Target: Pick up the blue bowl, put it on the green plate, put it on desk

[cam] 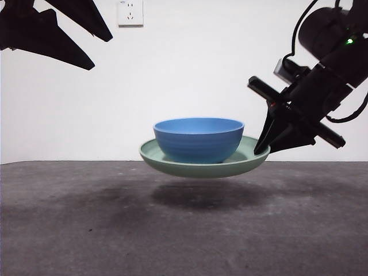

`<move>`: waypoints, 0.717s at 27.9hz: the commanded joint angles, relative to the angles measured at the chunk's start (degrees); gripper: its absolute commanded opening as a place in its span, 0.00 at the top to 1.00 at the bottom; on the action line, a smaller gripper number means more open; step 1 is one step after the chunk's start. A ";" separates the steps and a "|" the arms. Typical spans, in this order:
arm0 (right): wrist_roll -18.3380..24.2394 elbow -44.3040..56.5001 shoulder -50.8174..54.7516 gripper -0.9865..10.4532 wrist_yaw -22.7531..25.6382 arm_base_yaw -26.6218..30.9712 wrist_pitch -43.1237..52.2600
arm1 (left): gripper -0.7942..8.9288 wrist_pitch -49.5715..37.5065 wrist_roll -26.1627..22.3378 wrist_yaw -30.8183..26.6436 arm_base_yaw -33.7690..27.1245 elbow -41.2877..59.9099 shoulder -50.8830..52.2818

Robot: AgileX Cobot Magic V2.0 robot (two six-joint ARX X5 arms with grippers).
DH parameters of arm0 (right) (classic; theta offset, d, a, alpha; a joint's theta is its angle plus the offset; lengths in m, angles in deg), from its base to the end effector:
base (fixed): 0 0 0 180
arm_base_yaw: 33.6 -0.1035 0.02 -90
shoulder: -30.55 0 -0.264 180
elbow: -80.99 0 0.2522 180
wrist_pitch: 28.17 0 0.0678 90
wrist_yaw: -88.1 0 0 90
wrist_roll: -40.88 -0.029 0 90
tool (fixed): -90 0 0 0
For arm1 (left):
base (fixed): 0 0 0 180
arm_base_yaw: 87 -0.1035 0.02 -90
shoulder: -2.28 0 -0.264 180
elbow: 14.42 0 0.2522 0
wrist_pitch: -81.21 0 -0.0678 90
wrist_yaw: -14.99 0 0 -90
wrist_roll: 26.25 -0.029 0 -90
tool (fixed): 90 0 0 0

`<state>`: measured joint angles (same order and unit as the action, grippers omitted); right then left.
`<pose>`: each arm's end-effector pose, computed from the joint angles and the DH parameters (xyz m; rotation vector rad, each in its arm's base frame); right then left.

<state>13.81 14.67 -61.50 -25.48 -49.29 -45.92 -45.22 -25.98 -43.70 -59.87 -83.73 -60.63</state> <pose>0.3099 0.0991 0.1929 0.4844 0.9124 0.4579 0.1830 -0.1107 0.2988 -0.0353 0.8600 -0.9577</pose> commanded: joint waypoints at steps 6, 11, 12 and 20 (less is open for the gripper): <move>-1.36 -3.06 -6.97 0.90 -0.39 -1.57 1.42 | 0.67 -0.17 -0.87 0.24 0.31 -0.46 -0.20; -1.46 -3.06 -10.05 0.90 -0.37 -2.08 1.88 | 0.67 -0.20 -0.87 0.24 0.31 -0.46 -0.20; -1.46 -3.06 -10.60 0.90 -0.39 -2.27 1.88 | 0.67 -0.20 -0.87 0.24 0.31 -0.46 -0.20; -1.40 -3.06 -11.37 0.90 0.61 -3.76 1.70 | 0.67 -0.24 -0.87 0.24 0.31 -0.46 -0.20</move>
<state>12.89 12.83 -71.66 -24.95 -52.63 -44.83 -44.97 -25.98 -43.70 -59.87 -83.73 -60.65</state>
